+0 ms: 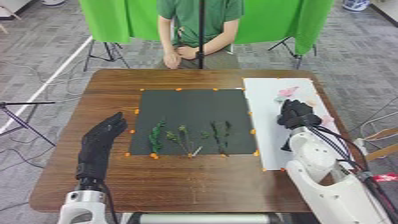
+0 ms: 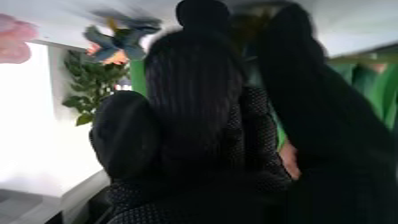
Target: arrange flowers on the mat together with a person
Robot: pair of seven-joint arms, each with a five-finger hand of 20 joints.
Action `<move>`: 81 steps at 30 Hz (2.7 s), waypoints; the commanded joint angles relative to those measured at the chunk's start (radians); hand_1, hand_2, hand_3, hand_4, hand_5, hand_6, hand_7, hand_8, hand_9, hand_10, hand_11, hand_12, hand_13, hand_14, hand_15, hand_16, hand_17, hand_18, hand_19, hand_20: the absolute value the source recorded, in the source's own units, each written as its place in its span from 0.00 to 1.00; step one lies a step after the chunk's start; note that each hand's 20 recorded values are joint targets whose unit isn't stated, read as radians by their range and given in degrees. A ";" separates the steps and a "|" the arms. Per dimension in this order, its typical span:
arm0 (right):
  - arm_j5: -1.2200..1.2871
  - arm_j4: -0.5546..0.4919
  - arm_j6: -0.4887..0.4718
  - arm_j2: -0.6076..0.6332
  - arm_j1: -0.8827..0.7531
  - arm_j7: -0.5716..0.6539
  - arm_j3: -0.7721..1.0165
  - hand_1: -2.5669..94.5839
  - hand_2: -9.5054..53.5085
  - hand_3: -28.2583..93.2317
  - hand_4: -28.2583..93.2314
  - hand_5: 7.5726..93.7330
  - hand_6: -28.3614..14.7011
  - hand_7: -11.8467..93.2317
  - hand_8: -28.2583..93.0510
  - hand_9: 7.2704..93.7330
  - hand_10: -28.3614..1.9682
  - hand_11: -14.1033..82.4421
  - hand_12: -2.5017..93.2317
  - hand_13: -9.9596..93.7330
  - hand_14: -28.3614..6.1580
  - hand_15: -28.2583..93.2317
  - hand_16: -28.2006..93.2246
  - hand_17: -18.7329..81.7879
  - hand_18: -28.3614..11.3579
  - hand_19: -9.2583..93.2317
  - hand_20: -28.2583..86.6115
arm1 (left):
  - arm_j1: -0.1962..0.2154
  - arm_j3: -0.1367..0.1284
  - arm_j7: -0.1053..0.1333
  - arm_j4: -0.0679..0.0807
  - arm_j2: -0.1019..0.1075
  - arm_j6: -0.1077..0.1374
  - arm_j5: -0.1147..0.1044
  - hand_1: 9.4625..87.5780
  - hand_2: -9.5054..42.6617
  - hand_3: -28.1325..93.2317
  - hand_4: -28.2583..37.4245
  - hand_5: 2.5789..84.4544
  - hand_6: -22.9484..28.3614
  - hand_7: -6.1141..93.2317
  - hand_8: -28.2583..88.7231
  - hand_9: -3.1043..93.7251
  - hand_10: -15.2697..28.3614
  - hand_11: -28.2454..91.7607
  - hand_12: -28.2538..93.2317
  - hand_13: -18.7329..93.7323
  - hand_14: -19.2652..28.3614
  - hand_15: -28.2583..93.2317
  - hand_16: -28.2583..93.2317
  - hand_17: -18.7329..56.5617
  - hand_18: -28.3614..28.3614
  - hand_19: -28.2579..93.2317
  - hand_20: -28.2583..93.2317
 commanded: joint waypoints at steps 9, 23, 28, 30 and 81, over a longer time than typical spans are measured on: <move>0.112 -0.152 0.127 0.040 0.157 -0.025 -0.069 1.00 0.00 0.00 0.54 0.93 0.69 0.27 0.29 1.00 0.64 0.33 0.32 1.00 0.85 0.77 0.37 0.90 0.48 1.00 0.60 | 0.036 -0.079 0.043 0.010 0.042 0.109 -0.099 0.25 0.10 0.76 0.16 0.54 0.52 0.19 0.18 0.48 0.65 0.36 0.34 0.46 0.71 0.31 0.24 0.36 0.63 0.25 0.37; 0.249 0.055 -0.024 -0.330 0.594 -0.242 -0.508 1.00 0.00 0.00 0.54 0.93 0.69 0.27 0.29 1.00 0.64 0.33 0.32 1.00 0.86 0.79 0.37 0.90 0.48 1.00 0.64 | 0.045 -0.097 0.098 0.022 0.024 0.167 -0.150 0.25 0.32 0.80 0.12 0.52 0.51 0.18 0.19 0.46 0.65 0.34 0.32 0.45 0.68 0.30 0.23 0.38 0.64 0.25 0.38; 0.169 0.154 -0.113 -0.434 0.583 -0.320 -0.598 1.00 0.00 0.00 0.54 0.93 0.70 0.27 0.29 1.00 0.65 0.33 0.32 1.00 0.86 0.80 0.37 0.90 0.47 1.00 0.65 | 0.049 -0.090 0.098 0.018 0.034 0.171 -0.153 0.25 0.38 0.80 0.10 0.52 0.50 0.18 0.18 0.46 0.65 0.34 0.32 0.45 0.68 0.30 0.23 0.38 0.64 0.25 0.38; 0.137 0.179 -0.142 -0.459 0.564 -0.345 -0.611 1.00 0.00 0.00 0.54 0.93 0.70 0.27 0.29 1.00 0.65 0.33 0.32 1.00 0.86 0.80 0.37 0.90 0.48 1.00 0.65 | 0.047 -0.087 0.101 0.019 0.033 0.175 -0.156 0.24 0.37 0.80 0.10 0.52 0.50 0.18 0.18 0.46 0.65 0.34 0.33 0.45 0.68 0.30 0.23 0.37 0.64 0.25 0.38; 0.086 0.148 -0.310 -0.441 0.523 -0.363 -0.573 0.78 0.00 0.00 0.67 0.63 0.77 0.26 0.12 0.86 0.50 0.26 0.14 1.00 0.85 0.74 0.38 0.88 0.47 1.00 0.60 | 0.047 -0.078 0.086 0.009 0.033 0.149 -0.138 0.22 0.16 0.78 0.11 0.52 0.50 0.19 0.19 0.46 0.64 0.35 0.33 0.45 0.69 0.30 0.23 0.35 0.65 0.25 0.37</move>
